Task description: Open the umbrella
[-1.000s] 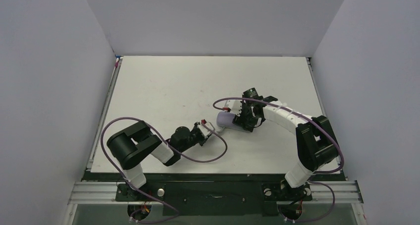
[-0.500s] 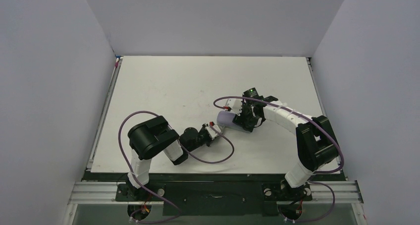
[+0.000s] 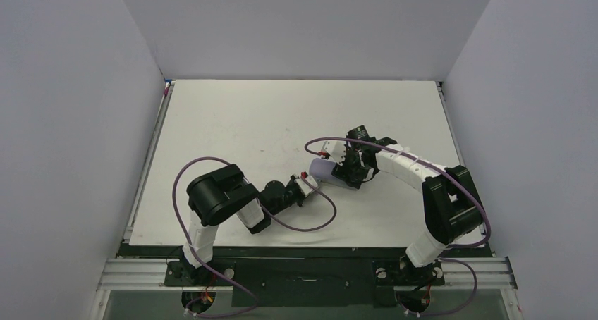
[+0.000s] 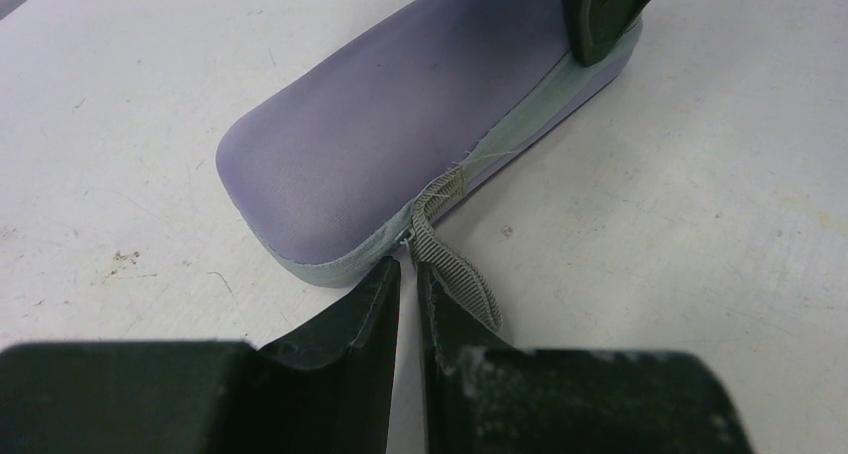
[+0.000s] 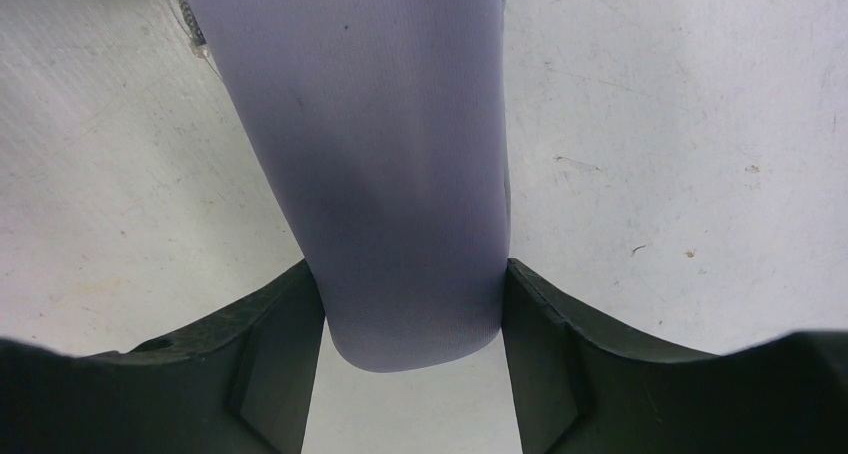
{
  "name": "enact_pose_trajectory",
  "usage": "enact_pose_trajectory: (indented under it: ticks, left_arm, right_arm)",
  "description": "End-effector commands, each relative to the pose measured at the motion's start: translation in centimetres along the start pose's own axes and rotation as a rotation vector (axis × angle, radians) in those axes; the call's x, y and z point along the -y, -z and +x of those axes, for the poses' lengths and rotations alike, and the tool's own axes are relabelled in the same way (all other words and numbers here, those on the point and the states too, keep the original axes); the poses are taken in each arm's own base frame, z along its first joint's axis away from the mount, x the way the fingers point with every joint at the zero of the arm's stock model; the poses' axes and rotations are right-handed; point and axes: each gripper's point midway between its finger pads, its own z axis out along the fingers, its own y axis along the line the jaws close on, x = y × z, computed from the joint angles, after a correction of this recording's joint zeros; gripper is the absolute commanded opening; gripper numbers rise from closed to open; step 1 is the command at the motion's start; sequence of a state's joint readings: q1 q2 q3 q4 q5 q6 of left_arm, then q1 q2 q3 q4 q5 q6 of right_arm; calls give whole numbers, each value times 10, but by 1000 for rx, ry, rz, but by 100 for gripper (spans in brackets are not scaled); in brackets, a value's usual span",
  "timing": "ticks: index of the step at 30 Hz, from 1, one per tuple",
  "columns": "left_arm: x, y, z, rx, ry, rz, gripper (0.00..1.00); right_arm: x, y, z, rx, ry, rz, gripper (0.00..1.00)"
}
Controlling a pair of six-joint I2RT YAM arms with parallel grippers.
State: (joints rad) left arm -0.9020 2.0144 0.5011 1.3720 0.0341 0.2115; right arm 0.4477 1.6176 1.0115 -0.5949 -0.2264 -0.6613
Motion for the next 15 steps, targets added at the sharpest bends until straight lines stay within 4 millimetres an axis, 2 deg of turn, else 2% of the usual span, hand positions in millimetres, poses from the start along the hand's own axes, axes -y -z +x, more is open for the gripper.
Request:
enact_pose_trajectory:
  ticks: [1,12,15]
  left_arm:
    - [-8,-4,-18,70,2,-39,10]
    - [-4,-22,-19,75,36,-83,13]
    - [-10,-27,-19,68,55,-125,13]
  right_arm:
    - [-28,1,16,-44,-25,-95,35]
    - [-43,2,11,-34,-53,-123,33]
    - [-49,1,10,-38,-42,-135,32]
